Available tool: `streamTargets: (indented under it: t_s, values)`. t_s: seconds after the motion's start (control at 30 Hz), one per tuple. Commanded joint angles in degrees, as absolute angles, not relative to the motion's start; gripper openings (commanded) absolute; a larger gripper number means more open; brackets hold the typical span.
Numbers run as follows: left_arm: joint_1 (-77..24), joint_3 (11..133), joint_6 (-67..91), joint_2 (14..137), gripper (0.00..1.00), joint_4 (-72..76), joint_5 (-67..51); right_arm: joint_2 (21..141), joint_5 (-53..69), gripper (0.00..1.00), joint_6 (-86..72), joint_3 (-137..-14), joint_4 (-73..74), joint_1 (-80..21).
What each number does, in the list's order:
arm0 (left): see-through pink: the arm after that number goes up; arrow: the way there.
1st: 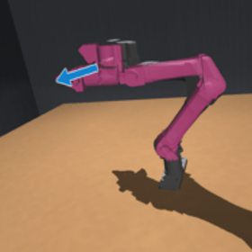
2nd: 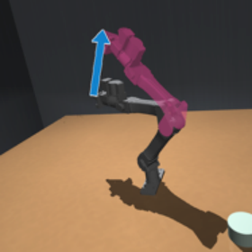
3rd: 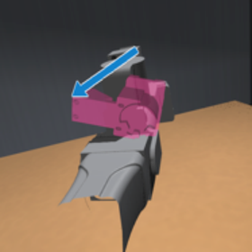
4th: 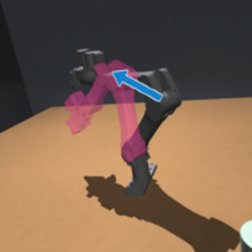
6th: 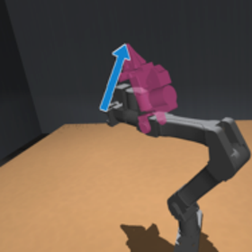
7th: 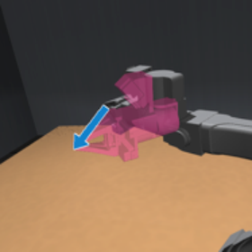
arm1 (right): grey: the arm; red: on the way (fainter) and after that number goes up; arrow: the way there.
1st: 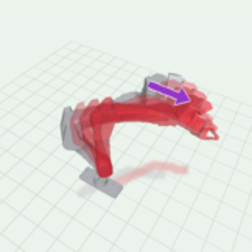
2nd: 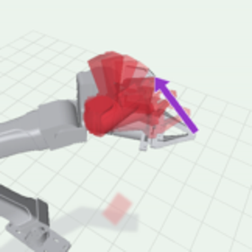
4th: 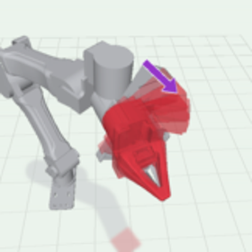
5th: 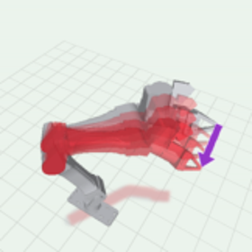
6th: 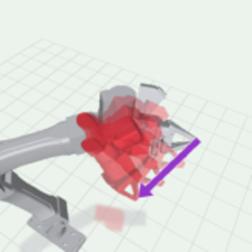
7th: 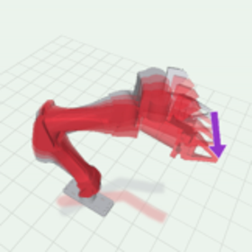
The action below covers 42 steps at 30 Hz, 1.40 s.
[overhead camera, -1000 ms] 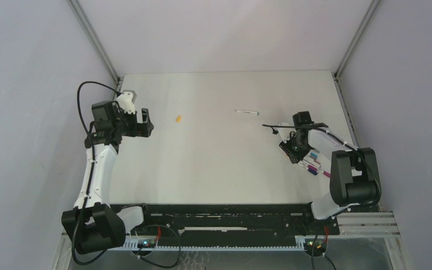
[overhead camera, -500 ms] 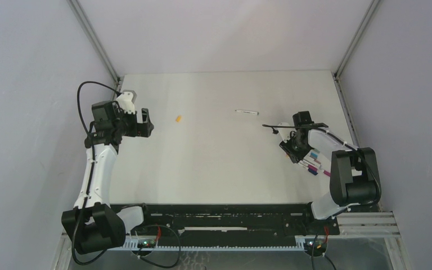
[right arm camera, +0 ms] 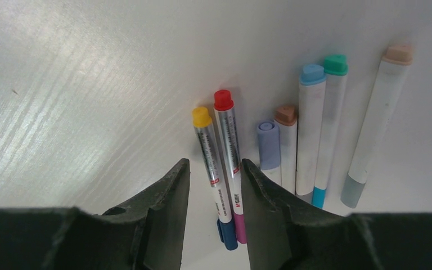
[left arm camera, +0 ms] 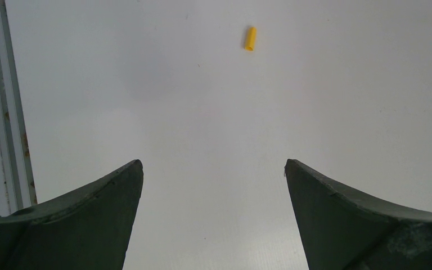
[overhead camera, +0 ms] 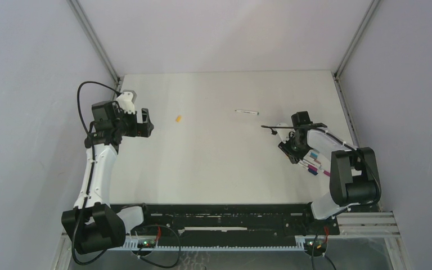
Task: Open the pen caps
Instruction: Pick up the pen from the center of the board.
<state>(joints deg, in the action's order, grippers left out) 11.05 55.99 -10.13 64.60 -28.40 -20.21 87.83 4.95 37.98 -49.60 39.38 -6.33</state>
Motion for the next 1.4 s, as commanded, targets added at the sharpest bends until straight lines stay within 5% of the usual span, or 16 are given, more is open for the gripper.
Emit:
streamTargets:
  t_s: [0.0,0.8,1.37]
  values:
    - [11.56,54.32,-11.09,64.18,1.00,-27.32,-21.71,88.27,4.78,0.38,38.27,-50.01,38.77,-7.46]
    - [11.67,54.34,-11.21,64.44,1.00,-27.35,-21.89,81.57,6.02,0.42,38.42,-49.99,43.19,-9.33]
    - [12.04,54.40,-11.27,64.53,1.00,-27.45,-22.50,87.67,5.68,0.38,38.23,-47.78,39.21,-9.41]
